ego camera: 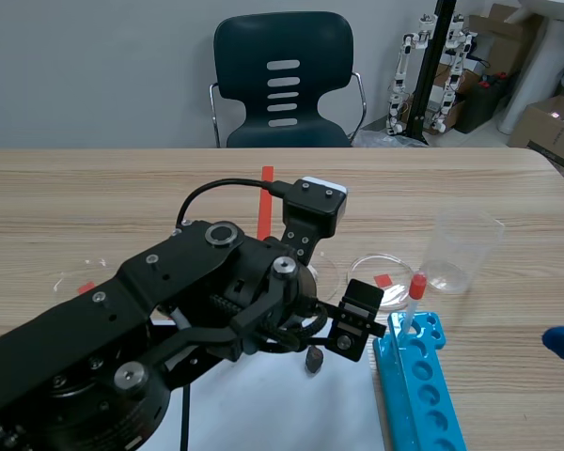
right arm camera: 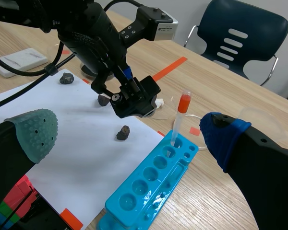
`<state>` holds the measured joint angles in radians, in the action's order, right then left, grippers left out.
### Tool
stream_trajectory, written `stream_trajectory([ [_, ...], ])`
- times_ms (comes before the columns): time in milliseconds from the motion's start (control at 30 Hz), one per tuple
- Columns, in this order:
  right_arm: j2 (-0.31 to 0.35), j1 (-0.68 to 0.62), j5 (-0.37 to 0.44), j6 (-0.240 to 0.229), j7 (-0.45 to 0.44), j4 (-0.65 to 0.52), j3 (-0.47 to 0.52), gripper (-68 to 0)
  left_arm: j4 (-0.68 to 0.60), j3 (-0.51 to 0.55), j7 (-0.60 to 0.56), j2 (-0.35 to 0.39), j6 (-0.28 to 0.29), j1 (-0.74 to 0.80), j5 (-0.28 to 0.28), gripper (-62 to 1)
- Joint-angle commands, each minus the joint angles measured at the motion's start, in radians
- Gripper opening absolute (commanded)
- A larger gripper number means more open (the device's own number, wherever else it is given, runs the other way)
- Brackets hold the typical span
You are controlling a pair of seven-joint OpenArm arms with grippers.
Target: Return to the home posture
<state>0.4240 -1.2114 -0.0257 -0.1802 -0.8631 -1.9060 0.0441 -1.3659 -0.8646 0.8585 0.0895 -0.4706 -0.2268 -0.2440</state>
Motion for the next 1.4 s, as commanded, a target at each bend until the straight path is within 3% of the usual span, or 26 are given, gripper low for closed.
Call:
stream_trajectory([
  [0, 0.003, 0.001, 0.010, 0.000, -0.011, -0.010, 0.002, -5.4, -0.024, 0.003, -0.010, -0.002, 0.002, -0.003, 0.001, -6.5],
  [967, 0.003, 0.001, 0.010, 0.000, -0.011, -0.010, 0.002, -5.4, -0.026, 0.003, -0.017, 0.026, 0.002, -0.003, 0.000, -6.4],
  [1033, 0.003, 0.001, 0.010, 0.000, -0.011, -0.010, 0.002, -5.4, -0.043, 0.003, -0.045, 0.045, 0.004, 0.004, -0.002, -6.4],
  [1233, 0.003, 0.001, 0.010, 0.000, -0.011, -0.010, 0.002, -5.4, -0.173, 0.046, -0.217, 0.128, 0.093, 0.090, -0.003, -6.4],
  [1367, 0.003, 0.001, 0.010, 0.000, -0.011, -0.010, 0.002, -5.4, -0.262, 0.137, -0.302, 0.217, 0.111, 0.181, -0.004, -6.4],
])
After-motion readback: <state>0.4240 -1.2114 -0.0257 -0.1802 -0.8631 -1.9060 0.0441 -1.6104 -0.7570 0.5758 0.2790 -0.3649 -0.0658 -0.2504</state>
